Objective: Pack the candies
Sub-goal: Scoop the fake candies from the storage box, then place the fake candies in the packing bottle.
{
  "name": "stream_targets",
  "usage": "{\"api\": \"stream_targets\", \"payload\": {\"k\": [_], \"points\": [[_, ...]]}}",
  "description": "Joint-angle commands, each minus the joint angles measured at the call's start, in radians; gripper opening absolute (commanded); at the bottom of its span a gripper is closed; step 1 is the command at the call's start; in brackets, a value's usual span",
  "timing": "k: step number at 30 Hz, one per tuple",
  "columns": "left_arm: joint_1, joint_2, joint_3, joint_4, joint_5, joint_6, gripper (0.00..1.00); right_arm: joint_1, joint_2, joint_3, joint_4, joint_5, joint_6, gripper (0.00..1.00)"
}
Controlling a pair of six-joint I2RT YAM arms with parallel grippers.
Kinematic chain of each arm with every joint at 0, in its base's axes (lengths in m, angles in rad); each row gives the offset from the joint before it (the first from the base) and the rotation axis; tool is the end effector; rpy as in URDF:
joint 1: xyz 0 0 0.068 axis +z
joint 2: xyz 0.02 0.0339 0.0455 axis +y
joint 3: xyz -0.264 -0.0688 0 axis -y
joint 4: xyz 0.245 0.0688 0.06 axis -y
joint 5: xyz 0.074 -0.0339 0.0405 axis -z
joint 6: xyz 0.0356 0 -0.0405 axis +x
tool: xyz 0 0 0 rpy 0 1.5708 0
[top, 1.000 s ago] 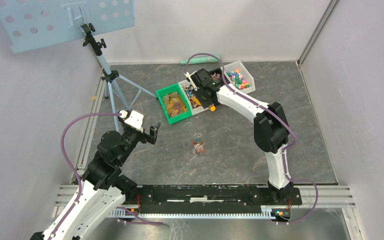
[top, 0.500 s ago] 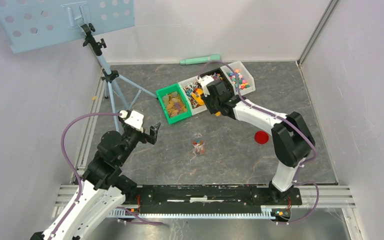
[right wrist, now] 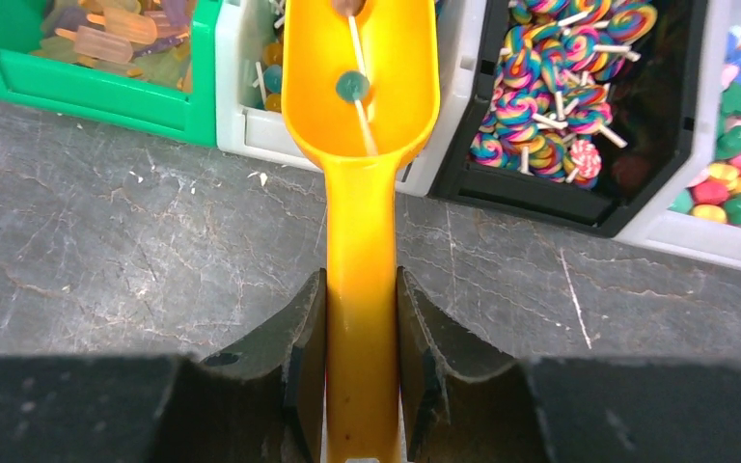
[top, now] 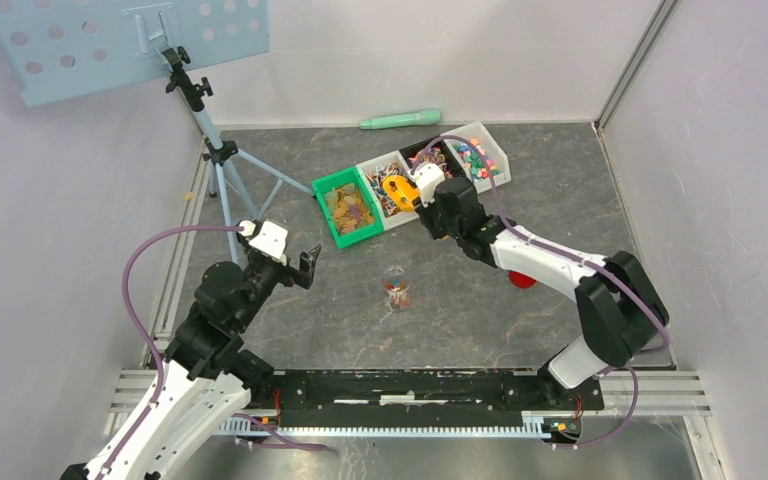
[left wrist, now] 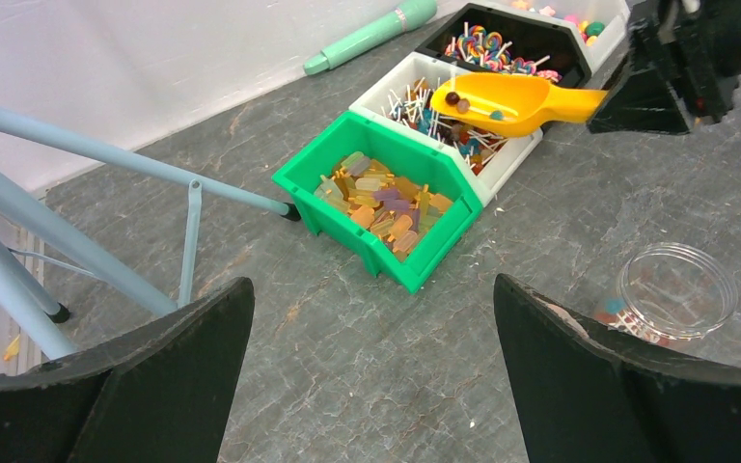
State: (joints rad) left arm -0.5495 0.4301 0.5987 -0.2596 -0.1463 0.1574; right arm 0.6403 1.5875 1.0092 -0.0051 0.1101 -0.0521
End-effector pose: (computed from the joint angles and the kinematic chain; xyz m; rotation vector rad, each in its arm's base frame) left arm 0.1053 -0.0584 0.3139 0.4704 1.5959 -0.1759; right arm 0.2859 0.2082 0.2335 -0.6719 2.0513 0.2228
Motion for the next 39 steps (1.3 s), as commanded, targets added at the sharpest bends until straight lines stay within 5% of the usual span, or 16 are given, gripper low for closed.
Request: {"api": "stream_targets", "payload": {"k": [1, 13, 25, 39], "points": [[0.000, 0.004, 0.001, 0.031, 0.005, -0.018, 1.00, 0.001, -0.116, -0.029, 0.121, -0.013, -0.037, 0.00], [0.000, 0.006, -0.001, 0.031, 0.008, -0.018, 1.00, 0.001, -0.372, -0.080, -0.005, -0.038, -0.191, 0.00], [0.000, -0.006, -0.007, 0.036, 0.006, -0.008, 1.00, 0.001, -0.644, -0.085, -0.396, -0.195, -0.513, 0.00], [0.000, -0.006, -0.004, 0.031, 0.008, -0.007, 1.00, 0.001, -0.858, -0.129, -0.663, -0.327, -0.655, 0.00]]}}
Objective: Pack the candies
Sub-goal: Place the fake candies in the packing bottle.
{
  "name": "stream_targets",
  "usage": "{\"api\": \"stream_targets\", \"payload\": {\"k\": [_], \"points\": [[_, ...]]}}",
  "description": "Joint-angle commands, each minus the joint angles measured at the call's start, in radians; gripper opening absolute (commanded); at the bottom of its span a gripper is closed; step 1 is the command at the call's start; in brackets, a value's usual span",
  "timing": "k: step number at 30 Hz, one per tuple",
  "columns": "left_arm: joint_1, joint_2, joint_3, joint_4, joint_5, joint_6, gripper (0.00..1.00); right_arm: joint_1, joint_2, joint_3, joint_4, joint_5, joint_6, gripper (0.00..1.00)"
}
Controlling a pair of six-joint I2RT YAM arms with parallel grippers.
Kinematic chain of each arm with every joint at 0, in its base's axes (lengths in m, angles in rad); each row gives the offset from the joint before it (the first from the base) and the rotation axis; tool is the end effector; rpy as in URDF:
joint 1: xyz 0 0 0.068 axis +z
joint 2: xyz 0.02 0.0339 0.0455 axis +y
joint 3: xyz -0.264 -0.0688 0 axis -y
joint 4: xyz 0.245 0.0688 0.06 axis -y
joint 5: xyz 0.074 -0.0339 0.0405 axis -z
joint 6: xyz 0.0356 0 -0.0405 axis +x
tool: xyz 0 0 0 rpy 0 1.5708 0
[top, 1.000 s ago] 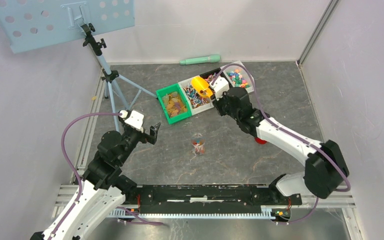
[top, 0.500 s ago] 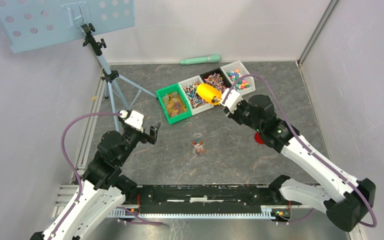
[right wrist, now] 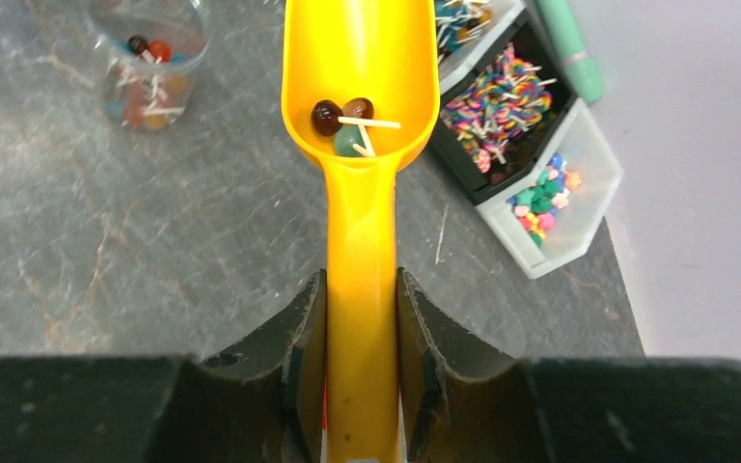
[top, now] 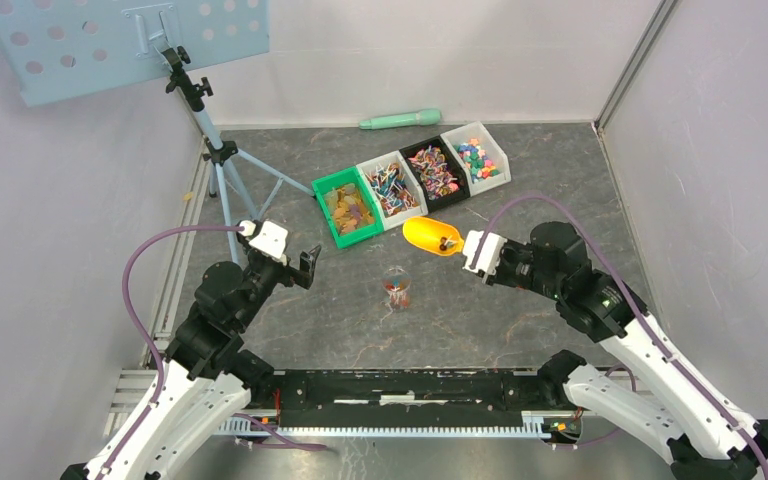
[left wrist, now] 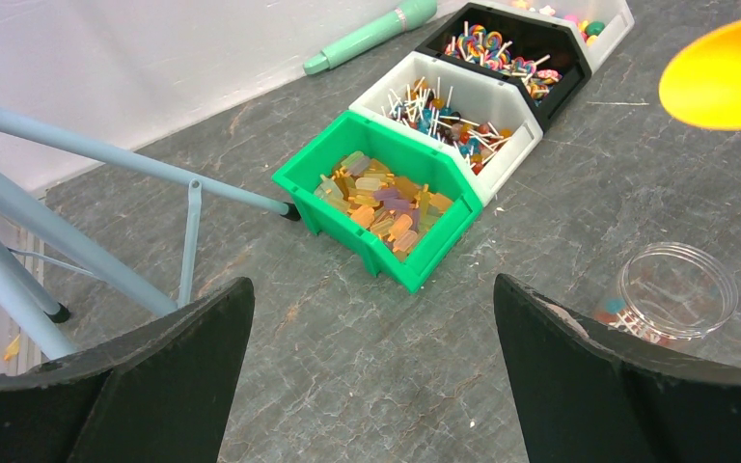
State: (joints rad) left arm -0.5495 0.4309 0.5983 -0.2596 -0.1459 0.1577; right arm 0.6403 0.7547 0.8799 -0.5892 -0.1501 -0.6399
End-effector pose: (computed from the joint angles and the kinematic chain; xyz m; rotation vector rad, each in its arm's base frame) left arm 0.1054 -0.0585 0.3137 0.4714 1.5969 -0.1758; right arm 0.1259 0.1004 0.3356 -1.2883 1.5721 0.1529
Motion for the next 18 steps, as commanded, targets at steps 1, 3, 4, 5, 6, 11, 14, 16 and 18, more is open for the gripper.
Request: {"api": "stream_targets", "payload": {"k": [1, 3, 4, 5, 6, 11, 14, 16, 18], "points": [[0.000, -0.008, -0.003, 0.030, 0.007, -0.007, 1.00, 0.000, -0.032, 0.002, -0.089, -0.085, -0.077, 0.00], [0.000, -0.005, -0.003, 0.031, 0.013, -0.006, 1.00, 0.001, -0.043, 0.004, -0.117, -0.108, -0.089, 0.00], [0.000, -0.004, -0.003, 0.031, 0.015, -0.007, 1.00, 0.000, -0.040, 0.009, -0.133, -0.119, -0.092, 0.00], [0.000, -0.003, -0.002, 0.030, 0.015, -0.007, 1.00, 0.001, -0.037, 0.016, -0.150, -0.124, -0.092, 0.00], [0.000, -0.004, 0.000, 0.030, 0.013, -0.009, 1.00, 0.001, -0.033, 0.021, -0.162, -0.126, -0.094, 0.00], [0.000, -0.016, 0.001, 0.033, 0.000, -0.011, 1.00, 0.005, -0.022, 0.045, -0.200, -0.116, -0.101, 0.00], [0.000, -0.017, 0.000, 0.034, 0.002, -0.011, 1.00, 0.016, 0.000, 0.054, -0.222, -0.095, -0.104, 0.00], [0.000, -0.017, -0.001, 0.033, 0.002, -0.012, 1.00, 0.029, 0.010, 0.057, -0.229, -0.095, -0.107, 0.00], [0.000, -0.017, -0.001, 0.034, 0.002, -0.012, 1.00, 0.036, 0.017, 0.064, -0.236, -0.102, -0.107, 0.00]]}}
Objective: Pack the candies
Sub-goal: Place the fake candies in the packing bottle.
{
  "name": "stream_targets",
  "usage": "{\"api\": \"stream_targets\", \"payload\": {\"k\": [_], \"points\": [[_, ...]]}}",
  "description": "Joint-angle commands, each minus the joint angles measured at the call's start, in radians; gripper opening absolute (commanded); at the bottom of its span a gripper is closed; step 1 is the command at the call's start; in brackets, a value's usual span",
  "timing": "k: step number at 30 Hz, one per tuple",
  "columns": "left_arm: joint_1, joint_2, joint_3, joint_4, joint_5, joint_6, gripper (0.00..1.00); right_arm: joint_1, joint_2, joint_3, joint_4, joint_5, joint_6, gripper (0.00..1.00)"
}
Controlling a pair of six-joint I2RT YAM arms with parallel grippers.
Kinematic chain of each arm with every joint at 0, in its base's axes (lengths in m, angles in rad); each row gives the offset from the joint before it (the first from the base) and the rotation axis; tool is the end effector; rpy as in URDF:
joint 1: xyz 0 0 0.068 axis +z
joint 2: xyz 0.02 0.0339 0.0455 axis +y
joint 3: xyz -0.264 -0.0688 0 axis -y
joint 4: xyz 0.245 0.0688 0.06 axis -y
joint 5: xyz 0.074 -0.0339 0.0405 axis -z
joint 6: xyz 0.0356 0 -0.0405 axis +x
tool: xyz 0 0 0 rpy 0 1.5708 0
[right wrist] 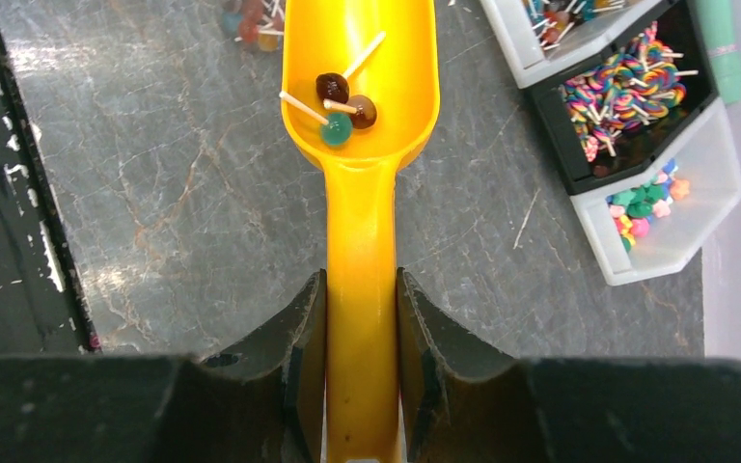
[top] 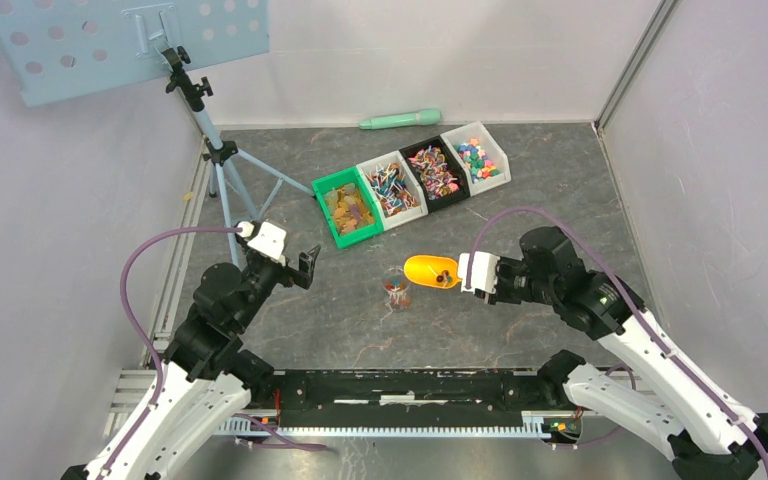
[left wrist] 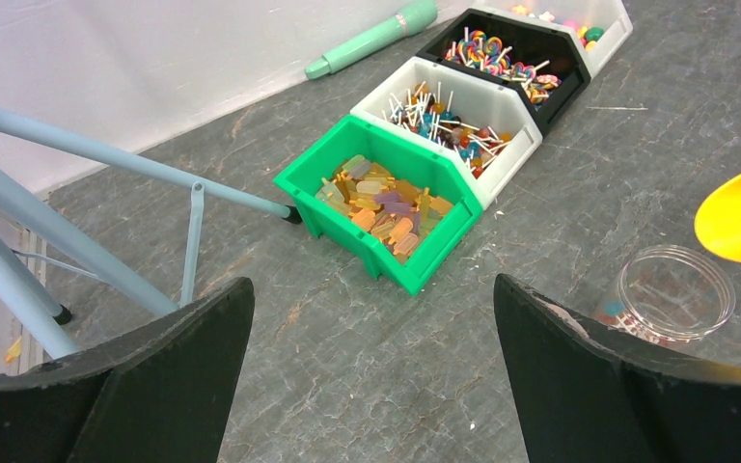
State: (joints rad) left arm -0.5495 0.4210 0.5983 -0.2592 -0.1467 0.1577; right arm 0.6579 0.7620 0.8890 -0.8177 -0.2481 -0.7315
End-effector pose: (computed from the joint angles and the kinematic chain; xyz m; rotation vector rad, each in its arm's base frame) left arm 0.1038 -0.0574 0.3147 0.4669 1.5876 -0.1771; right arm 0.1118 0.0975 0.3172 -1.5374 1.6393 0.2407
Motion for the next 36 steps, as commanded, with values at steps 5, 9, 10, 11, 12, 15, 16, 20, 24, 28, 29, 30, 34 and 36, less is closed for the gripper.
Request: {"api": "stream_targets", "payload": {"k": [5, 9, 10, 11, 12, 15, 16, 20, 24, 28, 29, 30, 34, 36], "points": [[0.000, -0.009, -0.001, 0.033, 0.004, -0.011, 1.00, 0.042, 0.032, 0.084, -0.037, 0.003, -0.015, 0.00], [0.000, -0.009, 0.001, 0.033, 0.006, -0.012, 1.00, 0.058, 0.049, 0.108, -0.055, 0.022, 0.000, 0.00], [0.000, -0.009, 0.001, 0.033, 0.007, -0.012, 1.00, 0.062, 0.053, 0.112, -0.058, 0.028, 0.004, 0.00], [0.000, -0.011, 0.001, 0.032, 0.005, -0.012, 1.00, 0.066, 0.057, 0.113, -0.061, 0.038, 0.007, 0.00], [0.000, -0.010, 0.001, 0.031, 0.005, -0.012, 1.00, 0.068, 0.061, 0.114, -0.063, 0.046, 0.009, 0.00], [0.000, -0.011, -0.001, 0.031, 0.005, -0.011, 1.00, 0.084, 0.085, 0.124, -0.076, 0.074, 0.020, 0.00], [0.000, -0.010, 0.000, 0.033, 0.005, -0.010, 1.00, 0.089, 0.093, 0.129, -0.080, 0.080, 0.024, 0.00], [0.000, -0.009, 0.001, 0.030, 0.003, -0.009, 1.00, 0.110, 0.112, 0.146, -0.082, 0.098, 0.033, 0.00], [0.000, -0.011, 0.000, 0.029, 0.002, -0.008, 1.00, 0.125, 0.133, 0.174, -0.096, 0.112, 0.042, 0.00], [0.000, 0.001, 0.002, 0.030, 0.002, -0.008, 1.00, 0.145, 0.166, 0.216, -0.131, 0.143, 0.059, 0.00], [-0.001, 0.001, 0.003, 0.029, 0.002, -0.008, 1.00, 0.152, 0.172, 0.227, -0.136, 0.153, 0.063, 0.00], [0.000, 0.001, 0.003, 0.028, 0.002, -0.009, 1.00, 0.158, 0.179, 0.236, -0.144, 0.156, 0.066, 0.00], [0.000, -0.005, 0.001, 0.029, 0.001, -0.007, 1.00, 0.180, 0.204, 0.270, -0.175, 0.181, 0.075, 0.00], [0.000, -0.004, 0.001, 0.029, 0.000, -0.007, 1.00, 0.192, 0.224, 0.290, -0.192, 0.197, 0.088, 0.00]]}}
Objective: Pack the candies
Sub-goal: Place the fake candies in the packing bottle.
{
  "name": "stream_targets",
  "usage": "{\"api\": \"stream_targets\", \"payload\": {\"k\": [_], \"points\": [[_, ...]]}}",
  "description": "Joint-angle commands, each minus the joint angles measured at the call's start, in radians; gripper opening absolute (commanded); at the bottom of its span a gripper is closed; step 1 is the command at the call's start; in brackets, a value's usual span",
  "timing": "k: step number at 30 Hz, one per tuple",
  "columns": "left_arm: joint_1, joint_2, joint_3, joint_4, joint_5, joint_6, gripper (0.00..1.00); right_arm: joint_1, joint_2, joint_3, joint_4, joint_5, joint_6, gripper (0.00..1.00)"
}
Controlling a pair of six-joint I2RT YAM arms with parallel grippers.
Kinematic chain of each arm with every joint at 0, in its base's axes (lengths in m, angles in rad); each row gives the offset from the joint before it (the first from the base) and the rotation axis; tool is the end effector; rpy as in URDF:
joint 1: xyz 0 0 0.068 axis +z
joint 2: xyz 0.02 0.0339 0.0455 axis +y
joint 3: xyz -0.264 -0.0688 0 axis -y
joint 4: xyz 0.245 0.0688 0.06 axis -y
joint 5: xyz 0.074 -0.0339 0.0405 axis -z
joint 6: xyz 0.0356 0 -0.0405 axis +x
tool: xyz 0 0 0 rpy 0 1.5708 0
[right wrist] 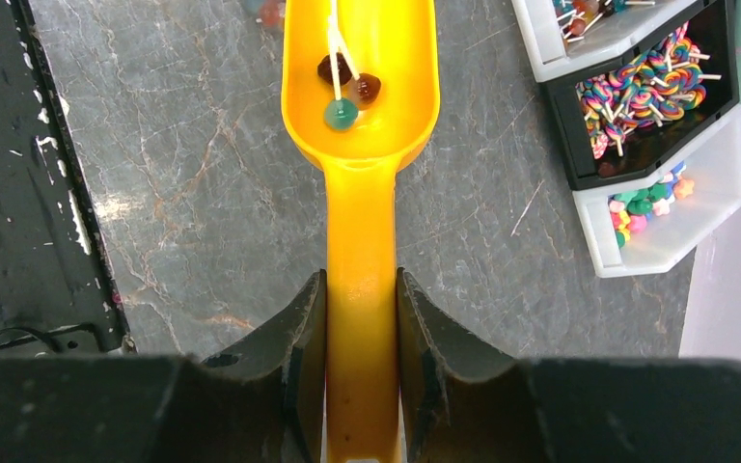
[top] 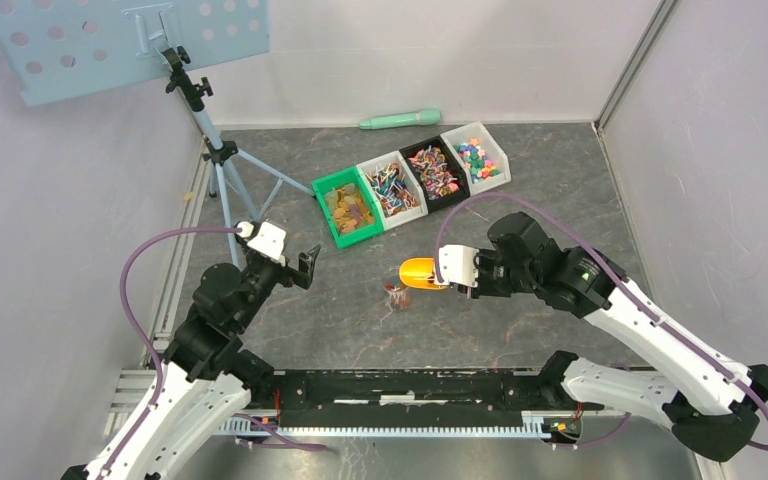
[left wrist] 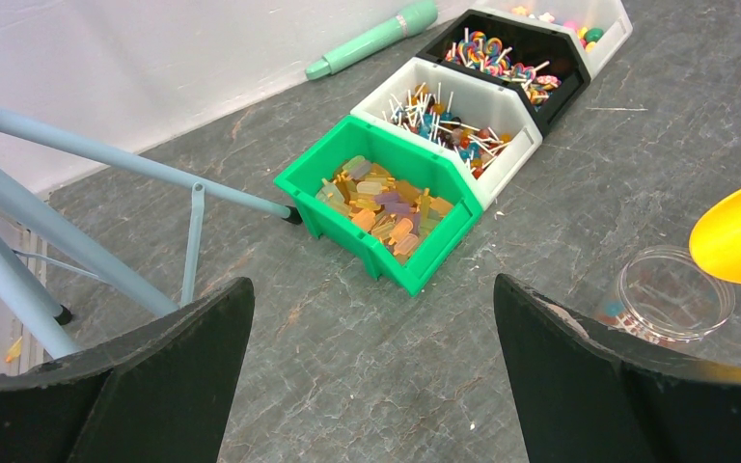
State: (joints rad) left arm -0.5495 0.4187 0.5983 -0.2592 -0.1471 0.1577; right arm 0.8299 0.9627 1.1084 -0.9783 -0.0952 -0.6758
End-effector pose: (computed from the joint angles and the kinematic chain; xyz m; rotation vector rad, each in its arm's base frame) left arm 0.1034 -0.0572 0.3150 0.4657 1.5855 -0.1772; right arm 0.1166 0.1325 0.3442 -1.6776 1.7257 0.1859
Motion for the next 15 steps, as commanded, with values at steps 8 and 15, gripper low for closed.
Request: {"api": "stream_targets", "payload": {"k": [8, 15], "points": [[0.000, -0.008, 0.001, 0.028, -0.002, -0.007, 1.00, 0.061, 0.065, 0.115, -0.079, 0.089, 0.059, 0.00], [0.000, -0.013, -0.001, 0.029, -0.002, -0.007, 1.00, 0.084, 0.094, 0.124, -0.104, 0.134, 0.072, 0.00]]}}
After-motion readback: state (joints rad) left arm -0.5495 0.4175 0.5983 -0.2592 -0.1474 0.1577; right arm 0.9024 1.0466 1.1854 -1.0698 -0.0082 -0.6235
